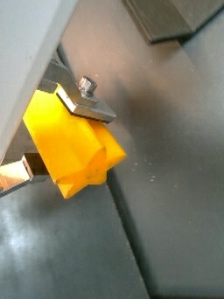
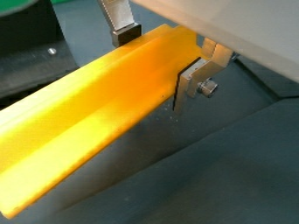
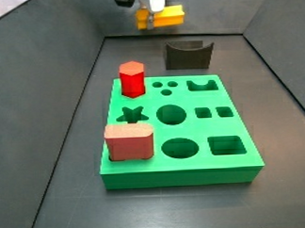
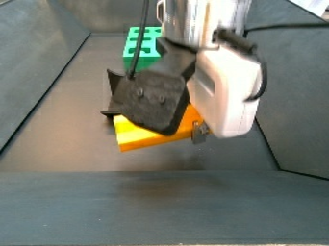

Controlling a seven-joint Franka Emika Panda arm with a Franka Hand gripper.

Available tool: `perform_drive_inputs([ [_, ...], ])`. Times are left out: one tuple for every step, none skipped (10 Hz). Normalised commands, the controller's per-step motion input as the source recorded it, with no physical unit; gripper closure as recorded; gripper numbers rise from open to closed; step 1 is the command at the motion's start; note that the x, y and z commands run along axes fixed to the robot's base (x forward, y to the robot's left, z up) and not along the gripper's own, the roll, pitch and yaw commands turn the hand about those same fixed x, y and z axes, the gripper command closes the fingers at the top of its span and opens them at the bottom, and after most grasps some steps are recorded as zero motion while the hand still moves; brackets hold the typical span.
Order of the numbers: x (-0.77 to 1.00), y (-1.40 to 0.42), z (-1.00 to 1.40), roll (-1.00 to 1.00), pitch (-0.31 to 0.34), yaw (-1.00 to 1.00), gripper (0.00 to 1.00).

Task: Pick up the star object. Move up. Place the star object on the fixture. Regrasp the star object. Move to above the board. Insert the star object.
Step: Place the star object on the fixture.

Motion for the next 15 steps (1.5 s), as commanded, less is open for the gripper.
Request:
perform_drive_inputs([
  [-0.01,0.0,1.0,0.01,0.027,0.0,1.0],
  [-0.02,0.0,1.0,0.03,0.043,-0.01,1.0],
  [-0.02,0.0,1.0,0.05,0.052,-0.02,1.0],
  [-0.03,-0.01,1.0,0.06,0.057,-0.01,1.0],
  [-0.03,-0.01,1.0,0.07,0.062,0.0,1.0],
  [-0.03,-0.01,1.0,0.08,0.068,0.01,1.0],
  [-0.03,-0.01,0.85,0.09,0.076,0.02,1.0],
  [-0.02,-0.01,0.76,0.09,0.079,0.02,1.0],
  [-0.01,-0.02,0.52,0.09,0.089,0.02,1.0],
  [-0.01,-0.01,0.42,0.08,0.089,0.02,1.0],
  [0.0,0.0,0.22,0.07,0.095,0.02,1.0],
  [0.4,-1.0,-0.09,-0.07,-0.038,1.0,1.0],
  [0.41,-1.0,-0.12,-0.07,-0.04,1.0,1.0],
  [0.41,-1.0,-0.12,-0.07,-0.042,1.0,1.0],
  [0.39,-1.0,-0.11,-0.07,-0.045,1.0,1.0],
])
